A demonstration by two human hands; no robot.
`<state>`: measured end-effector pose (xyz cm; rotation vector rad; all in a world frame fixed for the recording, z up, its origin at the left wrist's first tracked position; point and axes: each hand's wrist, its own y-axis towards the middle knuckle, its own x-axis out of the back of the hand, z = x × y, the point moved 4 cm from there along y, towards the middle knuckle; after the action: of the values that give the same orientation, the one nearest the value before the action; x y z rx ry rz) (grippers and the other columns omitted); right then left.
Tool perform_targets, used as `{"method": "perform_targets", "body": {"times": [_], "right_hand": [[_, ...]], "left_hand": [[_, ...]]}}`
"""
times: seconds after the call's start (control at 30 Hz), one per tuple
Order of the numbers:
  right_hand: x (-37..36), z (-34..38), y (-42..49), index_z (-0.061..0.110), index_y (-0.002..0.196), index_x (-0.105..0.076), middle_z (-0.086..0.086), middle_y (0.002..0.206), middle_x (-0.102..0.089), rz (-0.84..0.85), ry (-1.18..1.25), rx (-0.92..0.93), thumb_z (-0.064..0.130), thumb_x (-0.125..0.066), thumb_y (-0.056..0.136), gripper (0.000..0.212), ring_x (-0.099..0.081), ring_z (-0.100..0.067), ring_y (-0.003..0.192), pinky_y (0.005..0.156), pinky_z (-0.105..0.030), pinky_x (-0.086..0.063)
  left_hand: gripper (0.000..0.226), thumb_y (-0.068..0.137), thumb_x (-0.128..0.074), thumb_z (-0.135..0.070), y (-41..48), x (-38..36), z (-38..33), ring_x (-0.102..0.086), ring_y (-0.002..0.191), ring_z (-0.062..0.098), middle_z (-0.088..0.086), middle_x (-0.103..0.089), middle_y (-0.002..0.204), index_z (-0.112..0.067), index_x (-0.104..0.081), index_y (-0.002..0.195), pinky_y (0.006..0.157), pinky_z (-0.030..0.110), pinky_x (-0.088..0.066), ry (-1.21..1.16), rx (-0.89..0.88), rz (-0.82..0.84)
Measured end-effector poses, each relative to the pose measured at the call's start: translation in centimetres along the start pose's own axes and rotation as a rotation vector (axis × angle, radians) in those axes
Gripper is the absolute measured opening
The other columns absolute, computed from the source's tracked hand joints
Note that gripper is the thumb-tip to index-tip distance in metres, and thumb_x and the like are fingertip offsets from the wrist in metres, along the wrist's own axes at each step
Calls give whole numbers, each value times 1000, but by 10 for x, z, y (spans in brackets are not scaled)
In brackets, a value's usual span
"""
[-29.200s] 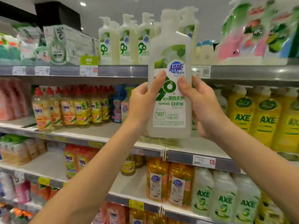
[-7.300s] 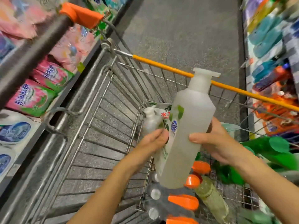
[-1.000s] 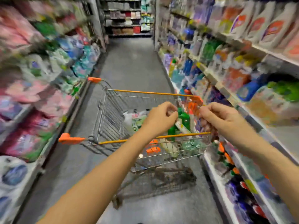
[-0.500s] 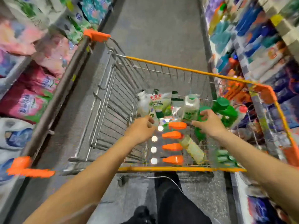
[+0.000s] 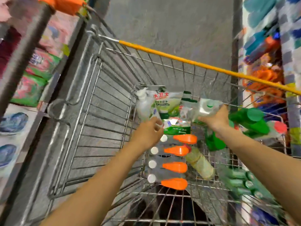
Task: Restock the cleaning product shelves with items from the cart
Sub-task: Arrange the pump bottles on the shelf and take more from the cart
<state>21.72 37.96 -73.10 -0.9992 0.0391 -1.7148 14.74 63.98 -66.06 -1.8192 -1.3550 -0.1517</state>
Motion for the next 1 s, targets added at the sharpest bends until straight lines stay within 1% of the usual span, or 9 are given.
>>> {"method": "perform_targets", "body": {"times": [0.1, 0.17, 0.27, 0.37, 0.43, 0.53, 0.67, 0.87, 1.0], "right_hand": [[-10, -4, 11, 6, 129, -42, -6, 118, -55, 61, 9, -38, 0, -88, 57, 86, -54, -20, 105, 93, -33, -48], [-18, -11, 21, 7, 137, -34, -9, 129, -48, 85, -21, -35, 7, -89, 59, 95, -47, -23, 118, 103, -37, -42], [-30, -13, 27, 5, 149, -19, -15, 157, -16, 51, -239, 30, 22, -89, 64, 110, -19, -34, 143, 119, -40, -20], [-42, -16, 30, 18, 150, -17, -18, 158, 5, 69, -432, 82, 17, -84, 73, 102, -5, -43, 143, 118, -45, -15], [-49, -16, 35, 27, 149, -19, -18, 157, -3, 54, -490, 149, 22, -86, 70, 104, -7, -43, 142, 116, -46, -15], [-60, -16, 35, 20, 148, -22, -13, 151, -24, 34, -615, 274, 36, -87, 64, 107, -23, -39, 136, 110, -43, -23], [-63, -14, 31, 12, 137, -34, -17, 134, -42, -6, -592, 383, 24, -90, 60, 96, -39, -38, 123, 101, -42, -36], [-33, -2, -6, 5, 121, -46, -20, 117, -50, -87, -404, 474, 22, -89, 62, 75, -47, -39, 108, 82, -42, -39], [8, 36, -58, 10, 113, -53, -6, 108, -53, -53, -198, 563, 36, -88, 60, 69, -49, -23, 98, 77, -34, -39]], "left_hand": [[24, 94, -57, -22, 3, -5, 9, -62, 97, 26, -2, -59, 96, -15, -56, 117, 87, 41, -52, -9, -6, 31], [25, 93, -57, -24, 4, -7, 14, -63, 97, 27, -3, -59, 95, -16, -56, 117, 87, 42, -51, 18, 0, 37], [27, 94, -56, -24, 3, -12, 18, -63, 93, 25, -4, -59, 95, -15, -55, 119, 84, 42, -52, 28, 4, 64], [28, 95, -56, -25, 2, -18, 21, -64, 92, 24, -1, -61, 99, -15, -53, 121, 82, 42, -53, 16, 6, 100], [27, 96, -55, -24, 2, -21, 22, -62, 89, 23, 0, -62, 101, -15, -53, 121, 81, 41, -53, 21, 7, 106], [26, 96, -54, -26, 0, -24, 22, -61, 88, 20, -2, -63, 102, -17, -52, 120, 81, 37, -51, 61, -13, 100], [24, 95, -55, -26, 0, -23, 29, -61, 87, 20, -5, -60, 97, -18, -53, 118, 79, 36, -52, 64, -10, 103], [29, 93, -59, -25, 0, -15, 32, -63, 86, 19, 1, -64, 109, -18, -53, 120, 79, 38, -54, 55, -18, 78], [57, 84, -73, -25, -8, -5, 14, -55, 101, 16, 0, -53, 130, -19, -45, 133, 91, 34, -50, -26, -107, 66]]}}
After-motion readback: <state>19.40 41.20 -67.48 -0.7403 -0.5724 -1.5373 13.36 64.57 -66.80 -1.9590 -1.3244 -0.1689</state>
